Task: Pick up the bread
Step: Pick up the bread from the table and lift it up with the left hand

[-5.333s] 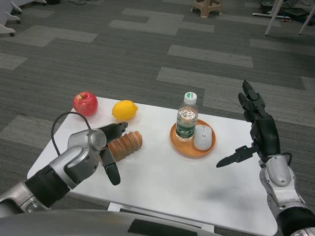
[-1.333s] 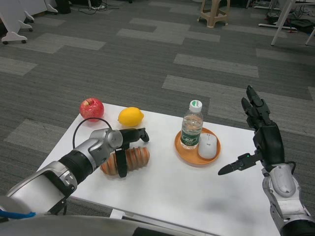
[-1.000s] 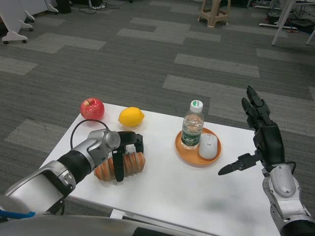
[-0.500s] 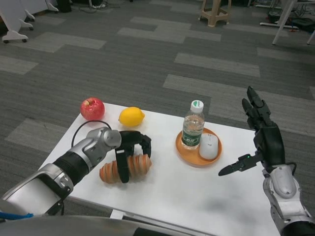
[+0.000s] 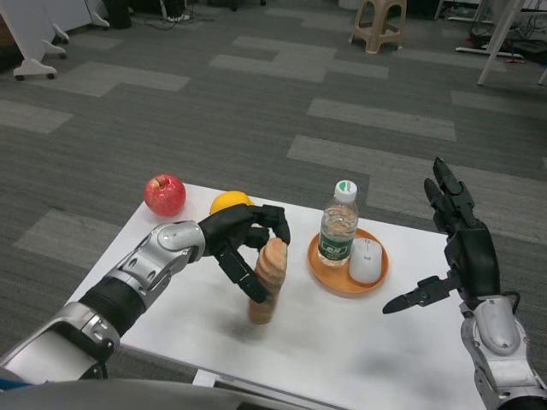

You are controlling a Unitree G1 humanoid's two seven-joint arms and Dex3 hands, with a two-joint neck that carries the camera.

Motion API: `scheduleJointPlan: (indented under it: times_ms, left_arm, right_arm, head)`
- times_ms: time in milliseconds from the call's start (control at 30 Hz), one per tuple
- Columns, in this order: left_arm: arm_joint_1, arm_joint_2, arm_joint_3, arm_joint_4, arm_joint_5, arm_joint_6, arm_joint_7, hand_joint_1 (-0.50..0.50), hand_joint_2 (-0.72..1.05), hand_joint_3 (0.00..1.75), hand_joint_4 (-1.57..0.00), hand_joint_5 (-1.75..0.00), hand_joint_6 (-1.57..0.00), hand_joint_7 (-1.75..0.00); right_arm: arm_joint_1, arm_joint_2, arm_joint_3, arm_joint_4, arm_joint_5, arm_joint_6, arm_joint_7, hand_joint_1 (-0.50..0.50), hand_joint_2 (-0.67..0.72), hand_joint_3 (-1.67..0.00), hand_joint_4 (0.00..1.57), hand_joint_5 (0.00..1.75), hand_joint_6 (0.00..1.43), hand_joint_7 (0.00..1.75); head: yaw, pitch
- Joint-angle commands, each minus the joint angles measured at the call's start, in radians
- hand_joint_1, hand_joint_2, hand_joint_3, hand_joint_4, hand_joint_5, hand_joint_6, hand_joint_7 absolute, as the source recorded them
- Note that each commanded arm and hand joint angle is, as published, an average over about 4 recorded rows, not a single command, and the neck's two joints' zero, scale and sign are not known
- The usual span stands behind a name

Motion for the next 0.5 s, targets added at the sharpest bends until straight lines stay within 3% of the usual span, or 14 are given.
scheduleJointPlan:
  times_ms: [33,200,500]
  left_arm:
    - [0.029,0.002,0.004,0.000,-0.183,-0.114,0.016,0.50,0.34,0.09,-0.61,-1.75,-0.71,-1.68]
    - [0.047,0.008,-0.015,-0.022,-0.335,-0.262,0.081,0.50,0.34,0.09,-0.69,-1.75,-0.77,-1.68]
    - [0.055,0.008,-0.040,-0.081,-0.405,-0.359,0.138,0.50,0.34,0.04,-0.86,-1.75,-0.86,-1.68]
  right_arm:
    - [0.003,0.001,-0.011,-0.004,0.009,0.000,0.000,-0.08,0.15,0.00,0.00,0.00,0.00,0.00]
    - [0.002,0.001,-0.008,-0.004,0.009,0.000,0.000,-0.08,0.15,0.00,0.00,0.00,0.00,0.00]
    - [-0.003,0.002,-0.004,-0.014,0.009,0.000,0.000,-0.08,0.15,0.00,0.00,0.00,0.00,0.00]
  head:
    - [0.004,0.007]
    - [0.002,0.013]
    - [-0.006,0.022]
